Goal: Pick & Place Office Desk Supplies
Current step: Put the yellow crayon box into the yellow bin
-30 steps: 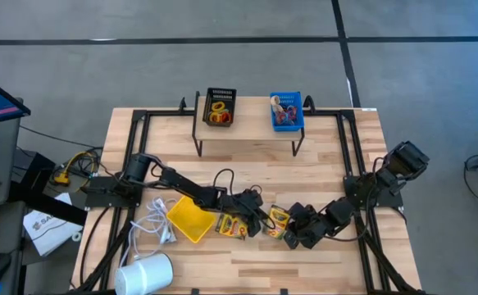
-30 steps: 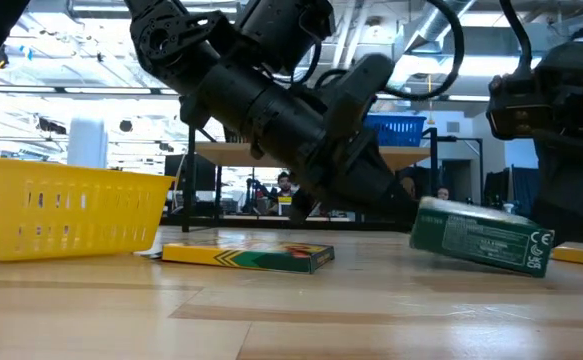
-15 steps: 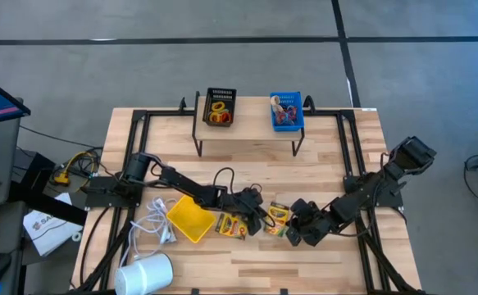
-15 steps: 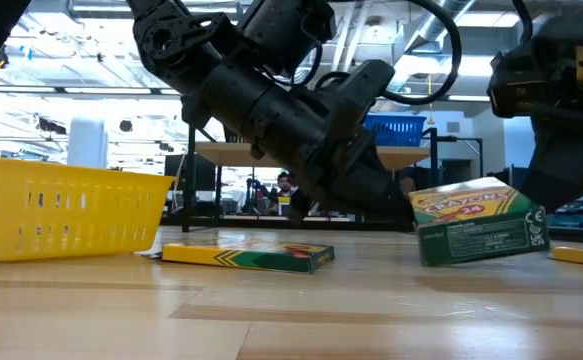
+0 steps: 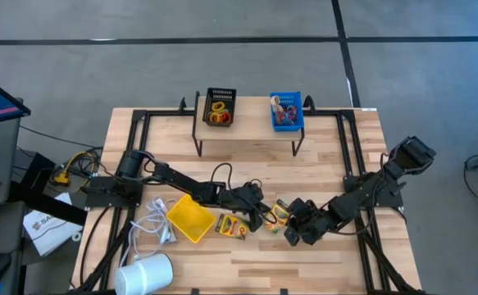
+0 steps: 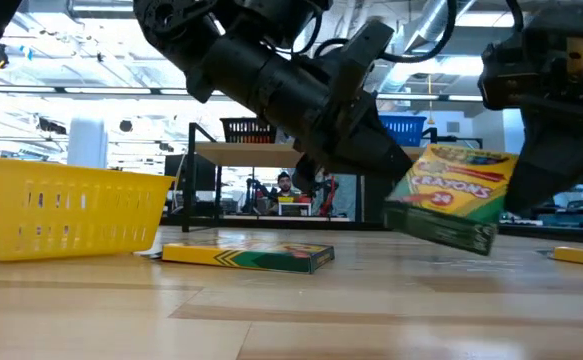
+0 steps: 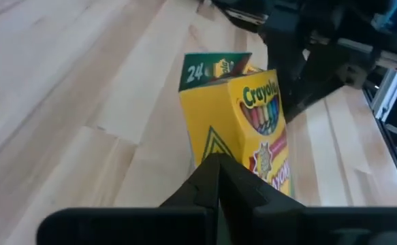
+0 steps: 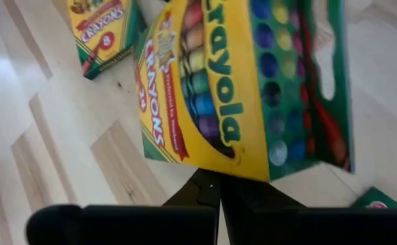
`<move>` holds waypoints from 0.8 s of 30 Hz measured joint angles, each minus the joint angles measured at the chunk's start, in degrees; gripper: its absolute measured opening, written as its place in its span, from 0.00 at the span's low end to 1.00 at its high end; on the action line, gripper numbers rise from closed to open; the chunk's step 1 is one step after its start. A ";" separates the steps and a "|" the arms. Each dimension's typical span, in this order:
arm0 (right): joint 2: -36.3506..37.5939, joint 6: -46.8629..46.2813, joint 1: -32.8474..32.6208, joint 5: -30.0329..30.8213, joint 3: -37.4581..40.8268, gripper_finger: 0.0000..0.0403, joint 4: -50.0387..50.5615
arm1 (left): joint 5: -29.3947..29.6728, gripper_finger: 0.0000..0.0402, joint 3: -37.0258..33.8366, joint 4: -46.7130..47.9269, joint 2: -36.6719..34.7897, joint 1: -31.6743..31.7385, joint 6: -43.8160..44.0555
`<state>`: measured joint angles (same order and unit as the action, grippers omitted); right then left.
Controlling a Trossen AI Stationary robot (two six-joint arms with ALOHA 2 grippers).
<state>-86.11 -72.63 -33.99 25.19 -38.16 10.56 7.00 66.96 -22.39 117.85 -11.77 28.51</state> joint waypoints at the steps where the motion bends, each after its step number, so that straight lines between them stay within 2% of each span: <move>1: 0.00 0.51 0.19 -0.01 -0.25 0.00 -0.05 | 0.09 0.00 0.00 0.62 -0.42 0.02 -0.10; 19: 0.00 5.39 2.27 -0.52 -5.25 0.00 7.19 | 0.83 0.00 -0.06 1.68 -0.59 0.39 -0.44; 24: 0.00 7.99 3.33 0.42 -6.65 0.00 7.17 | 3.79 0.00 -0.42 5.12 -2.43 0.39 -1.03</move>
<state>-86.11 -64.64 -30.67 25.61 -44.80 17.72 10.79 66.54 -17.28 115.42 -11.38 27.48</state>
